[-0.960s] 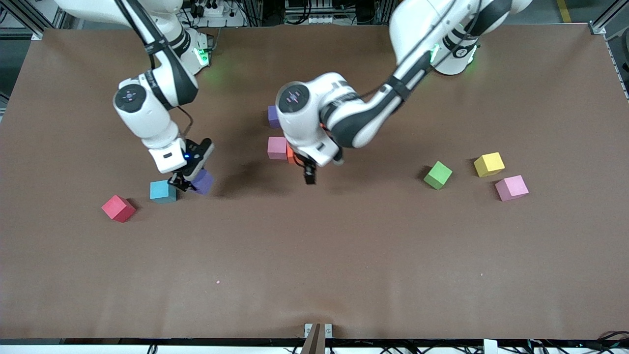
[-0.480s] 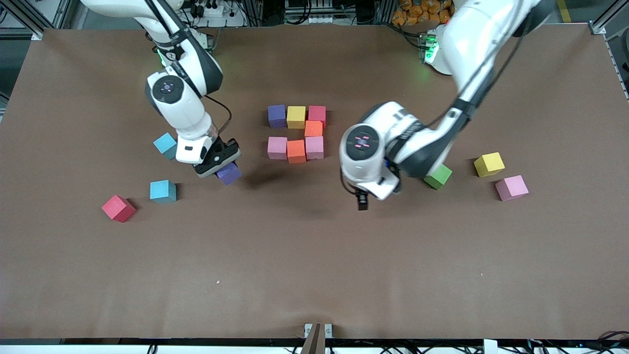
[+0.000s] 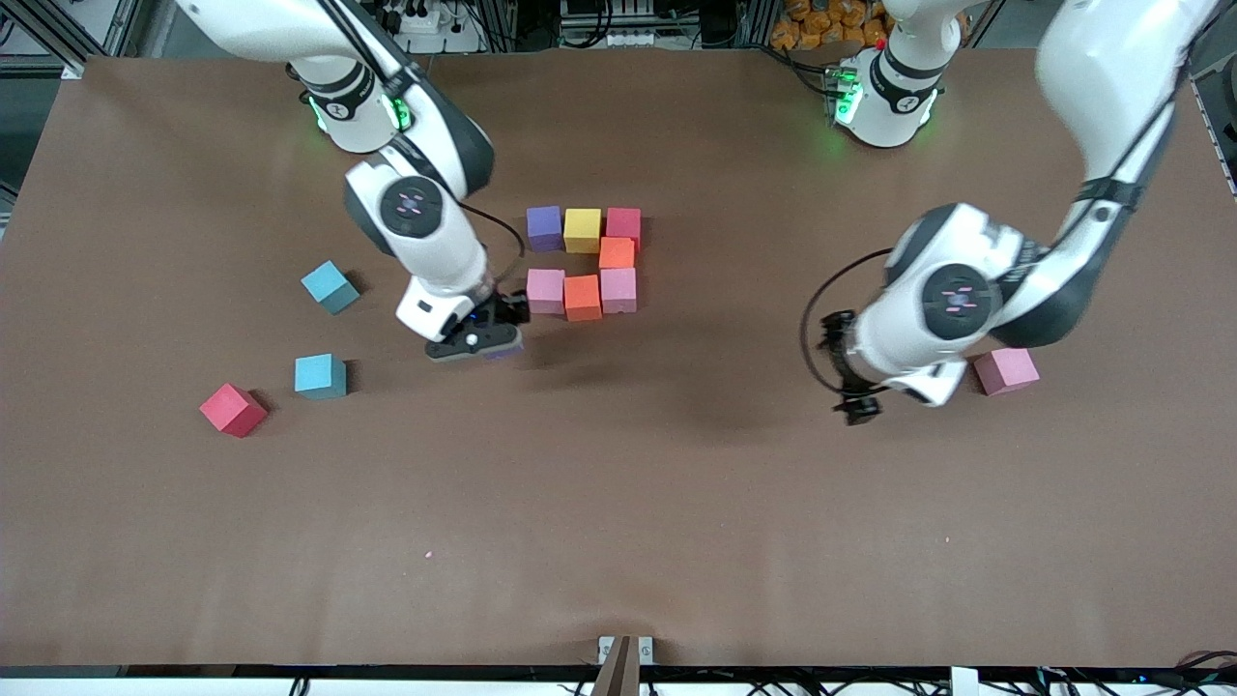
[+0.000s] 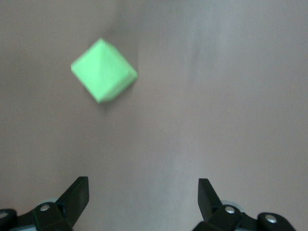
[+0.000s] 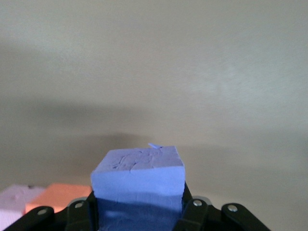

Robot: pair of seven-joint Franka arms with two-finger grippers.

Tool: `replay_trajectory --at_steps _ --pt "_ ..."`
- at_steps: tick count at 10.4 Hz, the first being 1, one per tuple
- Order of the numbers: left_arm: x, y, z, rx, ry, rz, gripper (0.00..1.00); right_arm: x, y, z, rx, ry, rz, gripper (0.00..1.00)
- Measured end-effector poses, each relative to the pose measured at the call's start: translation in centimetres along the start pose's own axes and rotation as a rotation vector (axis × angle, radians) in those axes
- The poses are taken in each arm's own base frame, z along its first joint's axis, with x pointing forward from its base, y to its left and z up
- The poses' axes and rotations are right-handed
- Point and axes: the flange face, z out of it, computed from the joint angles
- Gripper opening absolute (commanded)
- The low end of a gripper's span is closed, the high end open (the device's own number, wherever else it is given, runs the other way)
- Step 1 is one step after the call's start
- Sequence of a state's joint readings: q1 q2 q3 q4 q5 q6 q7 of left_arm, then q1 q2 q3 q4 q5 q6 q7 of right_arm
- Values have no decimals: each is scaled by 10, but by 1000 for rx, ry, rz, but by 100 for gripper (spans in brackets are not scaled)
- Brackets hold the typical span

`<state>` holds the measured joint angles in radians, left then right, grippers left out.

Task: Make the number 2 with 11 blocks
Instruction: 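Place the purple cube below pink while the left gripper reaches green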

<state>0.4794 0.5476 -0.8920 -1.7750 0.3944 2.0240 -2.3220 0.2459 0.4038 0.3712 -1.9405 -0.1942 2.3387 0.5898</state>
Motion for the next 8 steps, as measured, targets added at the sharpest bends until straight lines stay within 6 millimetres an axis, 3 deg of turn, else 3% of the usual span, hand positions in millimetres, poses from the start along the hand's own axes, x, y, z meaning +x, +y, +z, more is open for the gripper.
replay_trajectory --at_steps 1,2,4,8 --pt "25 1 12 19 0 -9 100 0 -16 19 -16 -11 21 14" --pt "38 0 23 37 4 -7 100 1 -22 34 -22 -22 26 14" --pt "48 -3 35 56 9 25 100 3 -21 51 -17 -25 51 14" --pt "58 5 23 26 -2 277 100 -15 -47 61 -28 -36 158 14"
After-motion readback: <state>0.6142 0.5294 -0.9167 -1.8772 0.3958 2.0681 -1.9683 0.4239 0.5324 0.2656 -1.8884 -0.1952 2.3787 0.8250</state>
